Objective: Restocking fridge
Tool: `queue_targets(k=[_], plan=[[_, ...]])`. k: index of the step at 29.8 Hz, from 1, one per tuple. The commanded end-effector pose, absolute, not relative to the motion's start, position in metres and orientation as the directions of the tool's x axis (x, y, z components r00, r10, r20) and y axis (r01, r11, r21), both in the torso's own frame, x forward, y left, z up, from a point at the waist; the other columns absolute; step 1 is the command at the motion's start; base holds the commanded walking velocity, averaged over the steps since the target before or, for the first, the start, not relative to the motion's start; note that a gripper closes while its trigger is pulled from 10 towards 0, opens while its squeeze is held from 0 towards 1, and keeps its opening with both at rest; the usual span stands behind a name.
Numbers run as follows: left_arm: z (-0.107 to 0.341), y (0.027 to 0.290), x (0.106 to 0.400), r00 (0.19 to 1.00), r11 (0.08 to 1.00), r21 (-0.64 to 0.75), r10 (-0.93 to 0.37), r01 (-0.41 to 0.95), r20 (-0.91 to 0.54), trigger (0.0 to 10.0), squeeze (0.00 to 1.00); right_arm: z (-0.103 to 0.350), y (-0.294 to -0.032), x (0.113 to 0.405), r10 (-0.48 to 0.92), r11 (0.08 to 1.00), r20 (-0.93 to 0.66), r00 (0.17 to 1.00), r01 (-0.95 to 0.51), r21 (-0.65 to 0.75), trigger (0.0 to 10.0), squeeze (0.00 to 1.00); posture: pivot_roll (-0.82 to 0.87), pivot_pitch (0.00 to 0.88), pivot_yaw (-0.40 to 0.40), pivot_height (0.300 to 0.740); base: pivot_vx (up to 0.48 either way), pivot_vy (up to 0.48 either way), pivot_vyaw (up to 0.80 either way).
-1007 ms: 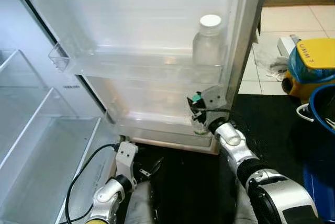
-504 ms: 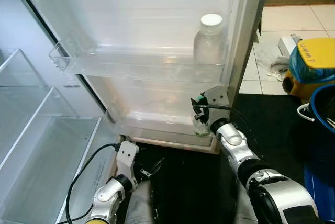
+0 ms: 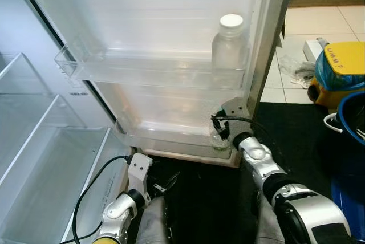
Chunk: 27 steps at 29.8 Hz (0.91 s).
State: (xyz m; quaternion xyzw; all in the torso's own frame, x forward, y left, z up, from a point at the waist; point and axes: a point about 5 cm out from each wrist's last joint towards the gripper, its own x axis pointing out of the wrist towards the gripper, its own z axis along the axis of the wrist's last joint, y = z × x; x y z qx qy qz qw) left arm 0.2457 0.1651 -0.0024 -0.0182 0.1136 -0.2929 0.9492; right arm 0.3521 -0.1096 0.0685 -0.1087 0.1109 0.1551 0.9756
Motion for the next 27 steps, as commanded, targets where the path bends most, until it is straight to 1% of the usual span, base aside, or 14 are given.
queue_targets(k=[1, 4, 8, 9, 11, 12, 15, 17, 19, 20, 21, 23, 24, 27], plan=[[-0.005, 0.165, 0.244, 0.801, 0.829, -0.112, -0.559, 0.548, -0.216, 10.0, 0.00, 0.071, -0.107, 0.354, 0.275, 0.935, -0.244, 0.930, -0.318, -0.157, 10.0, 1.00, 0.06, 0.134, 0.093, 0.535, 0.000, 0.000, 0.00], [-0.004, 0.165, 0.246, 0.802, 0.830, -0.114, -0.557, 0.546, -0.217, 10.0, 0.00, 0.077, -0.107, 0.357, 0.291, 0.935, -0.215, 0.932, -0.325, -0.144, 10.0, 1.00, 0.05, 0.128, 0.091, 0.535, 0.000, 0.000, 0.00], [-0.005, 0.165, 0.246, 0.800, 0.830, -0.118, -0.558, 0.546, -0.223, 10.0, 0.00, 0.084, -0.105, 0.358, 0.362, 0.920, -0.167, 0.917, -0.381, -0.097, 10.0, 1.00, 0.04, 0.120, 0.089, 0.535, 0.000, 0.000, 0.00], [-0.006, 0.165, 0.246, 0.798, 0.830, -0.121, -0.557, 0.544, -0.229, 10.0, 0.00, 0.087, -0.104, 0.358, 0.410, 0.905, -0.137, 0.902, -0.421, -0.060, 10.0, 0.68, 0.03, 0.110, 0.084, 0.535, 0.000, 0.000, 0.00], [-0.007, 0.165, 0.246, 0.798, 0.831, -0.123, -0.556, 0.543, -0.234, 10.0, 0.00, 0.088, -0.104, 0.357, 0.439, 0.894, -0.123, 0.890, -0.446, -0.036, 10.0, 0.68, 0.03, 0.107, 0.083, 0.535, 0.000, 0.000, 0.00], [-0.008, 0.165, 0.245, 0.796, 0.832, -0.127, -0.554, 0.540, -0.243, 10.0, 0.00, 0.088, -0.105, 0.353, 0.505, 0.861, -0.094, 0.858, -0.508, -0.008, 10.0, 0.00, 0.03, 0.102, 0.080, 0.535, 0.000, 0.000, 0.00], [-0.010, 0.164, 0.245, 0.794, 0.833, -0.133, -0.553, 0.537, -0.253, 10.0, 0.00, 0.082, -0.109, 0.346, 0.570, 0.820, -0.095, 0.816, -0.572, 0.003, 10.0, 0.00, 0.02, 0.096, 0.076, 0.535, 0.000, 0.000, 0.00], [-0.010, 0.164, 0.245, 0.794, 0.833, -0.134, -0.552, 0.536, -0.256, 10.0, 0.00, 0.081, -0.110, 0.345, 0.581, 0.812, -0.095, 0.808, -0.583, 0.006, 10.0, 0.00, 0.02, 0.094, 0.075, 0.535, 0.000, 0.000, 0.00], [-0.013, 0.164, 0.243, 0.789, 0.833, -0.140, -0.552, 0.535, -0.270, 10.0, 0.00, 0.078, -0.115, 0.340, 0.612, 0.791, -0.079, 0.787, -0.610, 0.046, 10.0, 0.00, 0.02, 0.091, 0.073, 0.535, 0.000, 0.000, 0.00], [-0.014, 0.163, 0.242, 0.784, 0.831, -0.143, -0.556, 0.538, -0.277, 10.0, 0.00, 0.076, -0.118, 0.337, 0.633, 0.773, -0.063, 0.772, -0.627, 0.096, 10.0, 0.00, 0.02, 0.086, 0.070, 0.535, 0.000, 0.000, 0.00], [-0.016, 0.162, 0.240, 0.775, 0.825, -0.148, -0.563, 0.545, -0.286, 10.0, 0.00, 0.072, -0.123, 0.332, 0.665, 0.740, -0.038, 0.746, -0.651, 0.167, 10.0, 0.00, 0.02, 0.079, 0.067, 0.535, 0.000, 0.000, 0.00], [-0.018, 0.161, 0.238, 0.769, 0.822, -0.152, -0.568, 0.549, -0.292, 10.0, 0.00, 0.069, -0.128, 0.326, 0.695, 0.706, -0.020, 0.719, -0.675, 0.214, 10.0, 0.00, 0.02, 0.079, 0.067, 0.535, 0.000, 0.000, 0.00], [-0.019, 0.161, 0.237, 0.768, 0.822, -0.155, -0.568, 0.549, -0.296, 10.0, 0.00, 0.063, -0.132, 0.319, 0.730, 0.662, -0.012, 0.683, -0.703, 0.259, 10.0, 0.00, 0.01, 0.078, 0.066, 0.535, 0.000, 0.000, 0.00], [-0.020, 0.161, 0.236, 0.767, 0.824, -0.161, -0.565, 0.543, -0.305, 10.0, 0.00, 0.048, -0.139, 0.307, 0.745, 0.651, -0.065, 0.664, -0.702, 0.289, 10.0, 0.00, 0.01, 0.079, 0.065, 0.535, 0.000, 0.000, 0.00]])
